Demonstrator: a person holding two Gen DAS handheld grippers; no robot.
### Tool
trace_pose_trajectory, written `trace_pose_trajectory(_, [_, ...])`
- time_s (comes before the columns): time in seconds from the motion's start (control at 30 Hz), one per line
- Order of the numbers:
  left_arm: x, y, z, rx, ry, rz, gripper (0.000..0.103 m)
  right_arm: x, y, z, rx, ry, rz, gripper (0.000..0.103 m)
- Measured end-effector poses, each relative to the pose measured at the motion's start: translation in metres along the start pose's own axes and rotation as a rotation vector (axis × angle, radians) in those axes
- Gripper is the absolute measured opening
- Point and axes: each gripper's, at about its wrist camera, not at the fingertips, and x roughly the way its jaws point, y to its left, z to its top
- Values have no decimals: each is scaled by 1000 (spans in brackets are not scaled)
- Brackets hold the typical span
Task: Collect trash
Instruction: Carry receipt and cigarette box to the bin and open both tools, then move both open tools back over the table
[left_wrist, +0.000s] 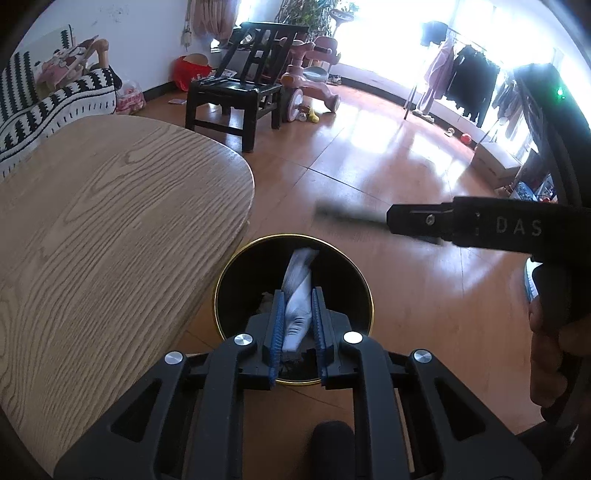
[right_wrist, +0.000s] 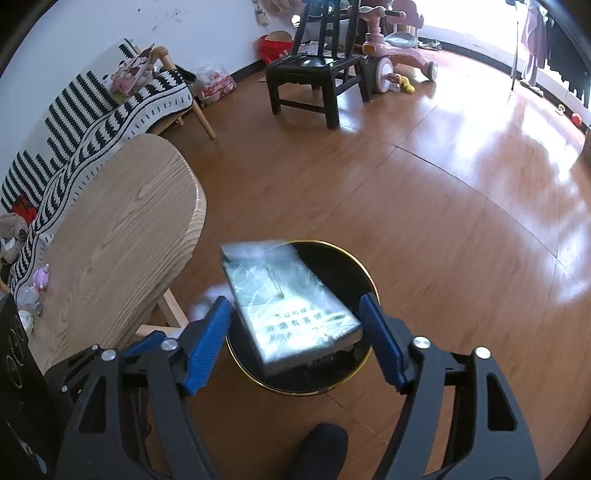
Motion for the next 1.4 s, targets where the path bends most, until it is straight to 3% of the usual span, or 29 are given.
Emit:
trace_pose_trajectory(0.03, [0,-1,0,0,0,-1,26,-1,-1,0,0,-3,-1,73])
trace_pose_trajectory(0.1, [-2,-2,0,-2,-15,1,53,-3,-1,0,3,-7,0,74])
trace_pose_trajectory(0.23, [-9,-4,2,5,-31,-14,63,-4,-1,3,3,-13,1,80])
trace_pose_trajectory(0.37, [-22,-3,2,5,-53,-14,78,-10,6,5,-1,-33,-4,84])
trace_pose_trajectory(0.5, [-46,8,2,-9,-89,25,93,-21,24,8,-22,-69,4,90])
trace_pose_trajectory(0.67, [-86,44,-6,-39,-132,106,95,-25,69,9,-80,-84,46,91])
trace_pose_trajectory(0.83, [-136,116,-27,-114,-177,230,96,-19,135,11,-153,-70,121,91])
trace_pose_trajectory(1.1, [-214,261,-83,-365,-205,450,96,-3,294,-3,-348,-38,287,90])
trace_pose_trajectory(1.4, [-292,376,-148,-601,-257,609,96,29,459,-43,-557,-6,430,90])
